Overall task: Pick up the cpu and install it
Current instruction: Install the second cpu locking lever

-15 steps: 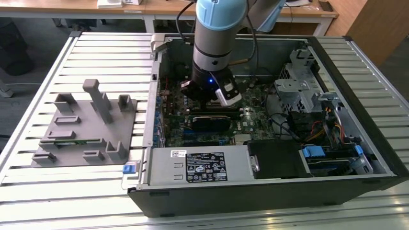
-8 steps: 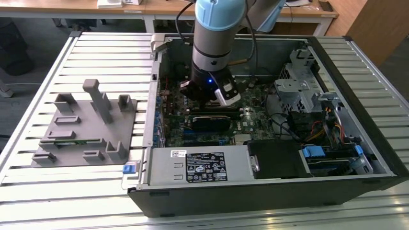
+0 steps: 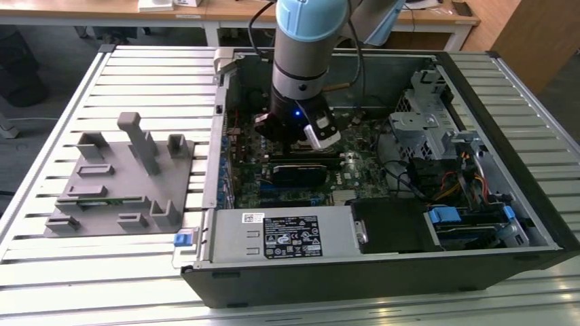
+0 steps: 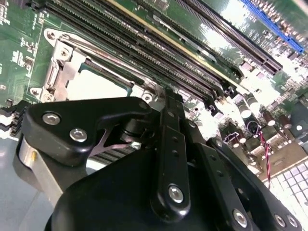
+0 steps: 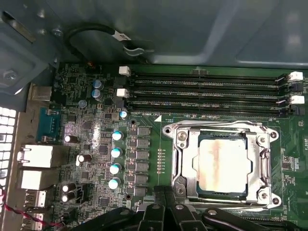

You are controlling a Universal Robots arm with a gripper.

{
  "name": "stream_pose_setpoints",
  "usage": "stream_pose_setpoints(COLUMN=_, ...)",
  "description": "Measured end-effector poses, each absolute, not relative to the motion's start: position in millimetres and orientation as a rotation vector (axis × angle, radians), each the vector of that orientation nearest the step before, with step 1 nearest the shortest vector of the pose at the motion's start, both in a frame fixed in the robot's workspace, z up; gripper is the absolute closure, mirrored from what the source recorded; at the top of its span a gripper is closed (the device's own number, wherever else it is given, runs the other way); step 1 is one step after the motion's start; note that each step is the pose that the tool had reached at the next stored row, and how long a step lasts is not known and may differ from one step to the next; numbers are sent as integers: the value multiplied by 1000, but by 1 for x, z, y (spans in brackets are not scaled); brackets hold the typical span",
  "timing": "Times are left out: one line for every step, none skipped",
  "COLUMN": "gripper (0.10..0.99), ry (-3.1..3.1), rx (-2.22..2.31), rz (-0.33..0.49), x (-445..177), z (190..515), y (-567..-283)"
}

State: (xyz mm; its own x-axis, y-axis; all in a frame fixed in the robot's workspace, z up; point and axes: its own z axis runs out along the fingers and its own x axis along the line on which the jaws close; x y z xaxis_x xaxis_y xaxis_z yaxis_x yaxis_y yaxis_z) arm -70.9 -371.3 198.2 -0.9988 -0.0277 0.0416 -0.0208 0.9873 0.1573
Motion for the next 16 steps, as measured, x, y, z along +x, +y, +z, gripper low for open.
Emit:
stream_pose_setpoints(gripper=965, ry=-3088, rx=38, rz=-244, x=-71, z=199, y=-371)
stream_pose_setpoints(gripper=965, ry=-3088, rx=38, rz=-244, x=-71, z=201, y=-371)
stream_pose_setpoints(gripper=965, ry=-3088, rx=38, rz=-244, x=-71, z=203, y=-371)
stream_pose_setpoints(gripper=965, ry=-3088, rx=38, rz=-245, x=-71, z=204, y=-371)
stream_pose_setpoints(gripper=965, ry=-3088, rx=38, rz=-246, x=-71, z=204, y=-371)
stream_pose_setpoints(gripper=965, ry=-3088, rx=38, rz=-247, x=-71, z=205, y=-371)
stream_pose_setpoints(gripper=965, ry=-3088, rx=38, rz=-248, x=-71, z=206, y=-371)
stream_pose_setpoints(gripper=965, ry=-3088, rx=38, rz=-249, x=-71, z=207, y=-371)
stream_pose_setpoints(gripper=965, ry=-3088, rx=38, rz=-249, x=-71, z=209, y=-371)
stream_pose_setpoints(gripper=965, ry=-3088, rx=38, rz=-251, x=-71, z=211, y=-371)
stream_pose_setpoints(gripper=965, ry=-3089, rx=38, rz=-252, x=-71, z=213, y=-371)
stream_pose_setpoints(gripper=965, ry=-3089, rx=38, rz=-253, x=-71, z=216, y=-371)
stream_pose_setpoints(gripper=965, ry=-3089, rx=38, rz=-254, x=-71, z=218, y=-371)
stream_pose_setpoints(gripper=965, ry=-3090, rx=38, rz=-257, x=-71, z=221, y=-371)
stream_pose_setpoints(gripper=965, ry=-3090, rx=38, rz=-260, x=-71, z=223, y=-371)
stream_pose_setpoints(gripper=965, ry=-3090, rx=39, rz=-263, x=-71, z=225, y=-371)
